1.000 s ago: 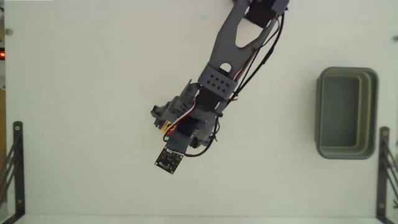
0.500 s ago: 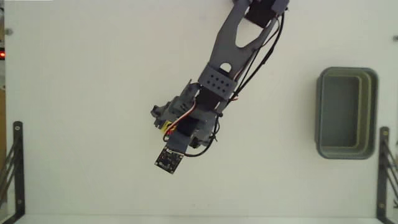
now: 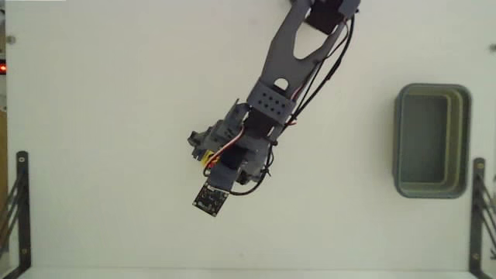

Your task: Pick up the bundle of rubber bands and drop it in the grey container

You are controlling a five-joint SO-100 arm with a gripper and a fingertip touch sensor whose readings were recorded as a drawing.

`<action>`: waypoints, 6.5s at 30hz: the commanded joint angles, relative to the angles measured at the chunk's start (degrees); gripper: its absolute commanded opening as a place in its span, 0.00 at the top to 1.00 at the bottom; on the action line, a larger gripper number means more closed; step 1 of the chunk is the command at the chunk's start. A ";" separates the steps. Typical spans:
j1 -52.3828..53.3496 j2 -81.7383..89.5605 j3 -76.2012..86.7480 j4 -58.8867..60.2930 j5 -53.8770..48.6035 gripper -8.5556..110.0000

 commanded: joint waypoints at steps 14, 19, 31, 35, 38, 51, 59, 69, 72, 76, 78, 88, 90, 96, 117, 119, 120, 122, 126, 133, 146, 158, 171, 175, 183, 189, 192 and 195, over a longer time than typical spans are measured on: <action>1.51 1.73 0.01 -1.01 0.26 0.10; 1.51 1.73 0.01 -1.01 0.26 0.11; 1.51 1.73 0.01 -1.01 0.26 0.14; 1.51 1.73 0.01 -1.01 0.26 0.14; 1.51 1.73 0.01 -1.01 0.26 0.15; 1.51 1.73 0.01 -1.01 0.26 0.18; 1.51 1.73 0.01 -1.01 0.26 0.19; 1.51 1.73 0.01 -1.01 0.26 0.21; 1.51 1.73 0.01 -1.01 0.26 0.22; 1.51 1.73 0.01 -1.01 0.26 0.23; 1.51 1.73 0.01 -1.01 0.26 0.23; 1.51 1.73 0.01 -1.01 0.26 0.26; 1.51 1.73 0.01 -1.01 0.26 0.26; 1.51 1.73 0.01 -1.01 0.26 0.27; 1.51 1.73 0.01 -1.01 0.26 0.32; 1.51 1.73 0.01 -1.01 0.26 0.32; 1.51 1.73 0.01 -1.01 0.26 0.33; 1.51 1.73 0.01 -1.01 0.26 0.33; 1.51 1.73 0.01 -1.01 0.26 0.34; 1.51 1.73 0.01 -1.01 0.26 0.35; 1.51 1.73 0.01 -1.01 0.26 0.38; 1.51 1.73 0.01 -1.01 0.26 0.41; 1.51 1.73 0.01 -1.01 0.26 0.44; 1.51 1.73 0.01 -1.01 0.26 0.45; 1.51 1.73 0.01 -1.01 0.26 0.46; 1.51 1.73 0.01 -1.01 0.26 0.47; 1.51 1.73 0.01 -1.01 0.26 0.48; 1.51 1.73 0.01 -1.01 0.26 0.49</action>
